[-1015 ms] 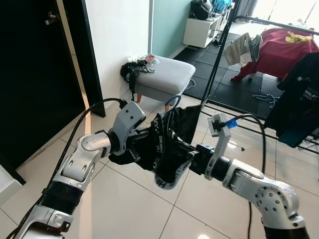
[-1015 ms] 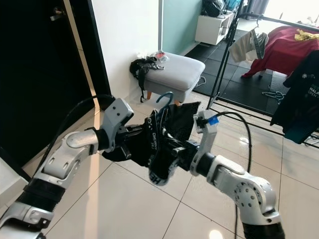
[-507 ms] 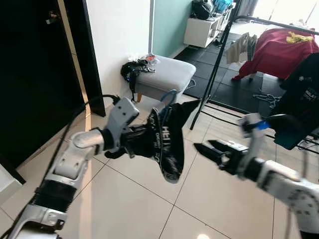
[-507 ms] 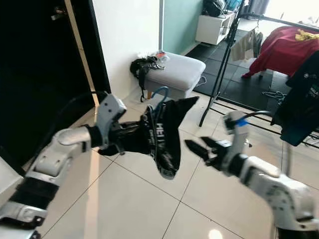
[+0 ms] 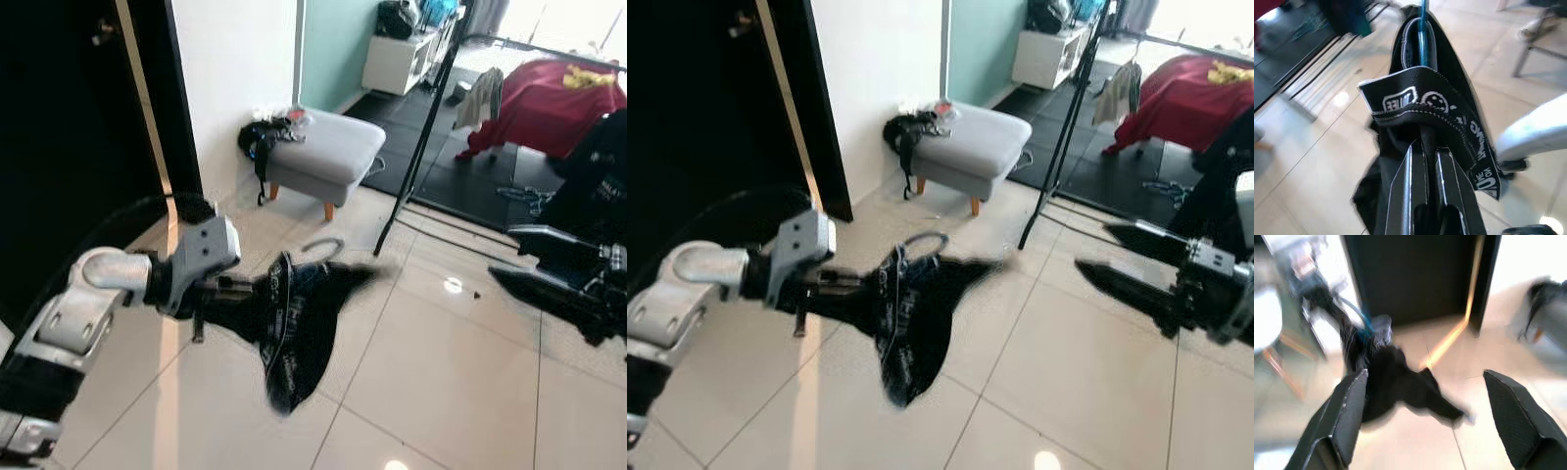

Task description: Hang hanger

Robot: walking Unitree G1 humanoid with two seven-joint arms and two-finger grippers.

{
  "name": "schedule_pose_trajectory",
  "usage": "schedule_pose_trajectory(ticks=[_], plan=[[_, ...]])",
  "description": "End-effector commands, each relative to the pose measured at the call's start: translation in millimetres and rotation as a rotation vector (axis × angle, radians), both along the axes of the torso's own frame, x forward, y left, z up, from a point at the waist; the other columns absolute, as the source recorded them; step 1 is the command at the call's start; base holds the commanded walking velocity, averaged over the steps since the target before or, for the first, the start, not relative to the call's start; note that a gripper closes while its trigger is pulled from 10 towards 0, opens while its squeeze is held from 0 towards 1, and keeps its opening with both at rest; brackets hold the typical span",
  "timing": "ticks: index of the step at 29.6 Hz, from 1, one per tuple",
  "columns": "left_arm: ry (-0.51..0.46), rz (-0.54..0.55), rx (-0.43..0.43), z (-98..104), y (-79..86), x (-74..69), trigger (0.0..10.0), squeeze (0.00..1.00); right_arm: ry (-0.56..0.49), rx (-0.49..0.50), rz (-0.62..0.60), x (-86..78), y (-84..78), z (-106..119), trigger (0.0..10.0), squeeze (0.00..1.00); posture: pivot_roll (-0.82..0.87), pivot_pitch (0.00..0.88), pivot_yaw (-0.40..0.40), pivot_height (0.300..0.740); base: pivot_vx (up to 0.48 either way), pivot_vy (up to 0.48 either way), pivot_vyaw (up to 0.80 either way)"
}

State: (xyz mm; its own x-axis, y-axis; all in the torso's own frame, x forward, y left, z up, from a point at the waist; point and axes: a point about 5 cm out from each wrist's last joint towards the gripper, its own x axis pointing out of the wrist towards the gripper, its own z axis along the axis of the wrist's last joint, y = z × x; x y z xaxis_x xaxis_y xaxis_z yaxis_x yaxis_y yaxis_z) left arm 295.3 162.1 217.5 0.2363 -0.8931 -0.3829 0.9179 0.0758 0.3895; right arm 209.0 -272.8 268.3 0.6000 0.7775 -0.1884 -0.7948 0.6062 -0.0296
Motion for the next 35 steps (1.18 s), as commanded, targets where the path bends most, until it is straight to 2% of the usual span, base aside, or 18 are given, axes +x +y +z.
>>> schedule_pose_trajectory(ticks=[1, 2, 4, 7, 9, 11, 12, 13, 16, 18, 19, 27, 35], plan=[[0.048, -0.134, 0.018, 4.4, -9.8, -13.0, 10.0, 0.0, 0.048, -0.115, 0.12, -2.7, 8.1, -4.2, 10.0, 0.0, -0.03, 0.051, -0.052, 0.74, 0.0, 0.0, 0.0], [0.054, -0.16, 0.017, 5.6, -13.1, -14.6, 10.0, 0.0, 0.056, -0.126, 0.159, -4.0, 11.1, -2.8, 10.0, 0.0, -0.03, 0.051, -0.052, 0.74, 0.0, 0.0, 0.0], [0.054, -0.16, 0.017, 5.6, -13.1, -14.6, 10.0, 0.0, 0.056, -0.126, 0.159, -4.0, 11.1, -2.8, 10.0, 0.0, -0.03, 0.051, -0.052, 0.74, 0.0, 0.0, 0.0], [0.062, -0.209, 0.003, 10.0, -19.1, -16.2, 10.0, 0.0, 0.07, -0.185, 0.229, -4.2, 19.0, -2.7, 10.0, 0.0, -0.03, 0.044, -0.049, 0.74, 0.0, 0.0, 0.0], [0.062, -0.209, 0.003, 10.0, -19.1, -16.2, 10.0, 0.0, 0.07, -0.185, 0.229, -4.2, 19.0, -2.7, 10.0, 0.0, -0.03, 0.044, -0.049, 0.74, 0.0, 0.0, 0.0], [0.065, -0.262, -0.003, 16.3, -24.9, -15.2, 10.0, 0.0, 0.055, -0.187, 0.295, 1.1, 33.3, -2.9, 10.0, 0.0, -0.03, 0.035, -0.034, 0.74, 0.0, 0.0, 0.0], [0.065, -0.262, -0.003, 16.3, -24.9, -15.2, 10.0, 0.0, 0.055, -0.187, 0.295, 1.1, 33.3, -2.9, 10.0, 0.0, -0.03, 0.035, -0.034, 0.74, 0.0, 0.0, 0.0], [0.064, -0.282, -0.004, 18.0, -28.8, -14.6, 10.0, 0.0, 0.053, -0.165, 0.338, 2.2, 42.8, -5.1, 10.0, 0.0, -0.03, 0.03, -0.033, 0.74, 0.0, 0.0, 0.0], [0.064, -0.301, -0.003, 18.9, -32.2, -14.5, 10.0, 0.0, 0.055, -0.141, 0.386, 1.4, 51.2, -7.3, 10.0, 0.0, -0.03, 0.03, -0.033, 0.74, 0.0, 0.0, 0.0], [0.064, -0.301, -0.003, 18.9, -32.2, -14.5, 10.0, 0.0, 0.055, -0.141, 0.386, 1.4, 51.2, -7.3, 10.0, 0.0, -0.03, 0.03, -0.033, 0.74, 0.0, 0.0, 0.0], [0.066, -0.319, -0.008, 20.8, -33.9, -15.5, 10.0, 0.0, 0.085, -0.151, 0.449, -1.8, 58.2, -14.9, 10.0, 0.0, -0.03, 0.026, -0.032, 0.74, 0.0, 0.0, 0.0], [0.074, -0.346, -0.023, 25.0, -36.7, -18.4, 10.0, 0.0, 0.096, -0.182, 0.496, -0.3, 66.1, -25.3, 10.0, 0.0, -0.03, 0.029, -0.031, 0.74, 0.0, 0.0, 0.0], [0.081, -0.394, -0.071, 35.8, -43.1, -24.1, 10.0, 0.0, 0.058, -0.221, 0.494, 13.3, 83.1, -39.3, 9.6, 0.0, -0.02, 0.031, -0.033, 0.74, 0.0, 0.0, 0.0]])
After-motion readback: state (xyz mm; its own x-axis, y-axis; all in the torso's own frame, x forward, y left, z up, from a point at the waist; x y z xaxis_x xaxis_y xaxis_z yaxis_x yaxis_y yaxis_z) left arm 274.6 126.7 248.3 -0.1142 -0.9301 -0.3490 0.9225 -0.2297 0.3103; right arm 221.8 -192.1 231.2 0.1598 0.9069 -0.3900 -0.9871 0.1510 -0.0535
